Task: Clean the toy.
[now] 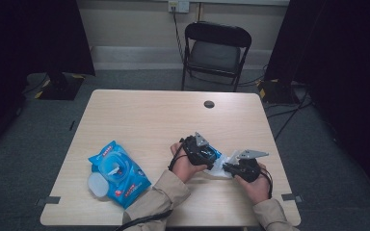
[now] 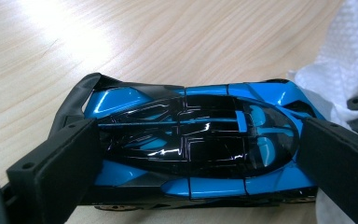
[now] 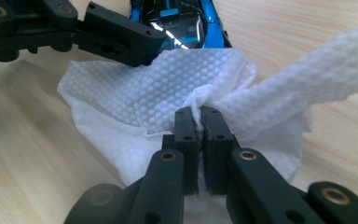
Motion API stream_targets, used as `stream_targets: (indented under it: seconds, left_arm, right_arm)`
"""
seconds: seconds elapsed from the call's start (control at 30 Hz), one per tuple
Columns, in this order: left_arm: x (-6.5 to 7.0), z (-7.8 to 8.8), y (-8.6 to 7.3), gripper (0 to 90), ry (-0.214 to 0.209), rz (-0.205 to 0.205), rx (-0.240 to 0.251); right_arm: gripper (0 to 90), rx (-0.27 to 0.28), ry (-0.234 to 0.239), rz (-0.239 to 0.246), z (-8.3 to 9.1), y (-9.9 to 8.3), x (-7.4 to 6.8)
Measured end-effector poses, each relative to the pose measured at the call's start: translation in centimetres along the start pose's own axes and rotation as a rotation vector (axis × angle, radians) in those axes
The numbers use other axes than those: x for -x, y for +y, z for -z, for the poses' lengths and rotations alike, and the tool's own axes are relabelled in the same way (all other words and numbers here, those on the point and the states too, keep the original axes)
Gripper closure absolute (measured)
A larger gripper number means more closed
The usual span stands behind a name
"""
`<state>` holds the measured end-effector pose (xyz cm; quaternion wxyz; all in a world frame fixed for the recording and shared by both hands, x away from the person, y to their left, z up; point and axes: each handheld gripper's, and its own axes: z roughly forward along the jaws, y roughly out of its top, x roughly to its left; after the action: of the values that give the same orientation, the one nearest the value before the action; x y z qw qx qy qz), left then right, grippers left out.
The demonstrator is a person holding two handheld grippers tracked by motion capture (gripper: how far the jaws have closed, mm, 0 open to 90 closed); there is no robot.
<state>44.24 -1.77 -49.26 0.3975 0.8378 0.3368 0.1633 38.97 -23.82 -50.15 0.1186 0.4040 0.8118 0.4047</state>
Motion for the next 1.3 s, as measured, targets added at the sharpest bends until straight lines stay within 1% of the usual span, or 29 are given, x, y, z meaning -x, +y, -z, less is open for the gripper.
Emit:
stream_targets:
  seconds: [0.17, 0.37, 0.47, 0.53, 0.57, 0.73, 0.8, 1.0, 1.17, 1.3]
  left_arm:
    - [0.0, 0.0, 0.0, 0.0, 0.000, 0.000, 0.000]
    - [0.0, 0.0, -0.1, 0.0, 0.000, -0.004, 0.001]
    - [0.0, 0.0, -0.1, 0.0, 0.002, 0.000, 0.007]
    - [0.0, 0.0, -0.1, 0.0, 0.003, -0.002, 0.004]
    - [0.1, 0.0, 0.0, 0.0, 0.004, -0.003, 0.002]
    - [0.1, 0.0, 0.0, 0.0, 0.004, -0.001, -0.001]
    - [0.1, 0.0, 0.0, 0.0, 0.005, -0.002, -0.001]
    - [0.1, 0.0, -0.1, 0.0, 0.005, -0.002, 0.003]
    - [0.1, 0.0, -0.1, 0.0, 0.007, -0.005, 0.002]
    - [0.2, 0.0, -0.1, 0.0, 0.006, -0.004, 0.007]
  right_arm:
    - [86.6, -0.009, 0.014, 0.007, 0.2, -0.1, -0.4]
    - [86.7, -0.017, 0.027, 0.030, 0.1, -0.1, -1.1]
    - [86.8, -0.015, 0.041, 0.027, 0.0, -0.1, -1.4]
    - [86.8, -0.014, 0.041, 0.029, -0.1, -0.1, -1.6]
    - [86.8, -0.019, 0.035, 0.040, -0.2, 0.0, -1.8]
    - [86.8, -0.019, 0.044, 0.037, -0.3, 0.0, -2.0]
    - [86.9, -0.020, 0.064, 0.044, -0.4, 0.0, -2.3]
    - [86.9, -0.022, 0.080, 0.059, -0.9, 0.3, -3.1]
    - [86.9, -0.018, 0.092, 0.054, -1.0, 0.3, -3.2]
    - [86.9, -0.018, 0.125, 0.063, -1.2, 0.4, -3.5]
